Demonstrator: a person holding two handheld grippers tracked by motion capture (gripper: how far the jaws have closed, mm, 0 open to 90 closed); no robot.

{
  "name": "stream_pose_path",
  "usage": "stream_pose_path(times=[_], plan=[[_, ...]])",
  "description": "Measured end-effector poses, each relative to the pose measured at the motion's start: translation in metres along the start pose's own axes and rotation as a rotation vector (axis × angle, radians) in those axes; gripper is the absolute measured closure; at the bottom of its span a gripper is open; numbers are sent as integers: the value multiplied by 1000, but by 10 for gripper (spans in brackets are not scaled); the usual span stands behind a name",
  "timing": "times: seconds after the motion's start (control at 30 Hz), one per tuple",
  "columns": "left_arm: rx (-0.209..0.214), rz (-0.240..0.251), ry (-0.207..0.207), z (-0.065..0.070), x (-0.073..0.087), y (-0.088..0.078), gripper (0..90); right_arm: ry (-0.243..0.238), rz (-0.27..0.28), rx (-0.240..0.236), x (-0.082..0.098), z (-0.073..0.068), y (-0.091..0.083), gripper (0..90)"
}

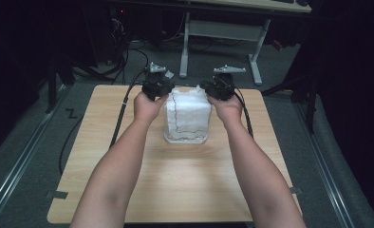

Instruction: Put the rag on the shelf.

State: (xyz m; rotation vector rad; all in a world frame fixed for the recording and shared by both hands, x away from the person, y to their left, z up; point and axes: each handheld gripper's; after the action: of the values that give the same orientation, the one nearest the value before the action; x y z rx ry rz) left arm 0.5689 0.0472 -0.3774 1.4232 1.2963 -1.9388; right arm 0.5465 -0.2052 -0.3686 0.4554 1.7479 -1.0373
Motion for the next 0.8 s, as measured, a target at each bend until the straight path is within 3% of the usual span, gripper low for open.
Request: stream_pose_path(times=[0.4, 0.57, 0.8], plan=[[-4, 46, 8, 2, -4, -21, 653, -14, 5, 9, 0, -5, -11, 786], [-2, 66, 15, 4, -1, -30, 606, -7, -4, -12, 0, -7, -16, 746], [4, 77, 1, 3, 4, -45, 569, -33, 17, -8, 7, -15, -35, 695]])
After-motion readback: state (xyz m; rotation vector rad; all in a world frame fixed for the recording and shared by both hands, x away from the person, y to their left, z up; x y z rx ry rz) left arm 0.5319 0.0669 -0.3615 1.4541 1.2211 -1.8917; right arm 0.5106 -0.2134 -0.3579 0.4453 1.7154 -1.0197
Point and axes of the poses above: each handheld gripper's, and its own axes: y roughly forward along the jaws, x roughly out of its underside, z roughly to its right, and after that the axes turned 5 degrees about -x, right-handed
